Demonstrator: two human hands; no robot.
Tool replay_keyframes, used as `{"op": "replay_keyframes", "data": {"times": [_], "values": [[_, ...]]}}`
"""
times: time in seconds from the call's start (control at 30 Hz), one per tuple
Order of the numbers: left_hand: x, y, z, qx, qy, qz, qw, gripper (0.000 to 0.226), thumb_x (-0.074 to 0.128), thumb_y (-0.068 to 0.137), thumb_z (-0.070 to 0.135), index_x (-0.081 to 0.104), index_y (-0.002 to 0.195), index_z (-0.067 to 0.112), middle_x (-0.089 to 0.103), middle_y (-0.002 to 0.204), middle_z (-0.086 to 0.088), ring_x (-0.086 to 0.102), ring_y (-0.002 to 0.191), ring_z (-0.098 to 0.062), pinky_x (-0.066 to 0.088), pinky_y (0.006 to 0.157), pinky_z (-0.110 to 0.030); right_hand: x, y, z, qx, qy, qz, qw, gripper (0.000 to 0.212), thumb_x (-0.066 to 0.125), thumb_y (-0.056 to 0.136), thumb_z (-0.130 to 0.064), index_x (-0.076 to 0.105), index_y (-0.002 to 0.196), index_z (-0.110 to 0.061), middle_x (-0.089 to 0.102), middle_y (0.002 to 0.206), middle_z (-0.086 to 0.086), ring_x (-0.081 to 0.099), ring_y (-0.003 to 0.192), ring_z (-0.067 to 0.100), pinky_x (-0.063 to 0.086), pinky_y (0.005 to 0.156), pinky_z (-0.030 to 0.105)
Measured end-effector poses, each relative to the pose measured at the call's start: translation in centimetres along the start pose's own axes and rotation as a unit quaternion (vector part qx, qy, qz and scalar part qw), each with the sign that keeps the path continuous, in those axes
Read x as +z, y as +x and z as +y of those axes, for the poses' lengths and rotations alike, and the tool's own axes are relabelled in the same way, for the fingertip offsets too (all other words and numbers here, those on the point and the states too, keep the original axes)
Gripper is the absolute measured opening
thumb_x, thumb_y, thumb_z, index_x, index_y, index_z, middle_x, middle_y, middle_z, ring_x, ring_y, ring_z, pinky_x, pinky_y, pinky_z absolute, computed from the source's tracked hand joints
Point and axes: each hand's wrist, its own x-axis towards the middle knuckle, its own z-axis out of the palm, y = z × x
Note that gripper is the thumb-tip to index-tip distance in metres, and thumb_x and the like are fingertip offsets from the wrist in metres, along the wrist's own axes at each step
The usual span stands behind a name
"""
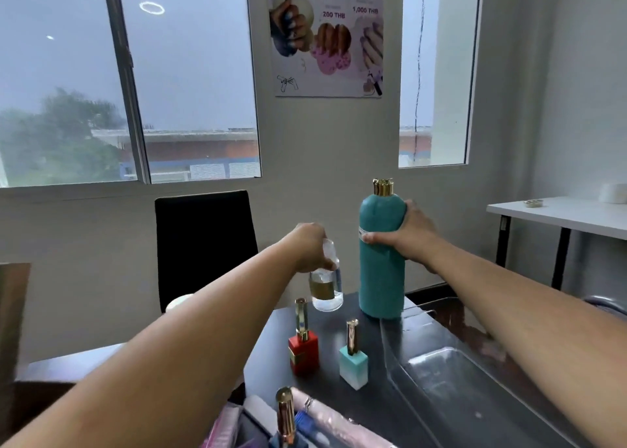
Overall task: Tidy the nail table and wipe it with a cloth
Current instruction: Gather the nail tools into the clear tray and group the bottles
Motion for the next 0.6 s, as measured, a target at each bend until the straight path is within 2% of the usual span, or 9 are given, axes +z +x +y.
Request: {"op": "replay_keyframes", "data": {"times": [0.23,0.4,0.5,0.6], "values": [[2.6,3.2,3.5,0.039,0.022,-0.038,0.998,0.061,0.074,0.075,0.037,0.051,0.122,0.006,0.056,0.122,-0.013,0.052,0.112,-0.028,0.042,0.091,-0.034,-1.1,0.9,2.0,0.018,0.007,0.003,1.000,0.083,0.087,0.056,-0.041,0.036,0.119,-0.024,0.052,0.113,0.001,0.055,0.105,0.023,0.052,0.090,0.044],[3.5,3.6,4.1,0.047,0.064,-0.056,0.995,0.064,0.072,0.076,0.039,0.050,0.124,0.004,0.056,0.125,-0.014,0.052,0.114,-0.030,0.044,0.094,-0.036,-1.2,0.9,2.1,0.030,0.018,-0.025,0.999,0.087,0.087,0.057,-0.041,0.034,0.124,-0.025,0.053,0.119,0.003,0.055,0.109,0.025,0.051,0.092,0.049],[2.9,2.9,3.5,0.039,0.063,-0.059,0.995,0.073,0.071,0.075,0.043,0.043,0.131,0.006,0.052,0.132,-0.013,0.049,0.119,-0.030,0.041,0.098,-0.036,-1.5,0.5,1.9,0.044,0.022,-0.044,0.998,0.091,0.085,0.061,-0.041,0.030,0.131,-0.024,0.051,0.126,0.005,0.052,0.114,0.026,0.049,0.096,0.050],[0.6,1.5,2.3,0.039,0.049,-0.046,0.997,0.078,0.070,0.077,0.043,0.037,0.138,0.008,0.048,0.139,-0.011,0.045,0.126,-0.028,0.037,0.104,-0.035,-2.1,-0.2,0.8,0.037,0.017,-0.050,0.998,0.108,0.082,0.062,-0.047,0.016,0.145,-0.024,0.041,0.142,0.010,0.045,0.127,0.030,0.040,0.106,0.050]]}}
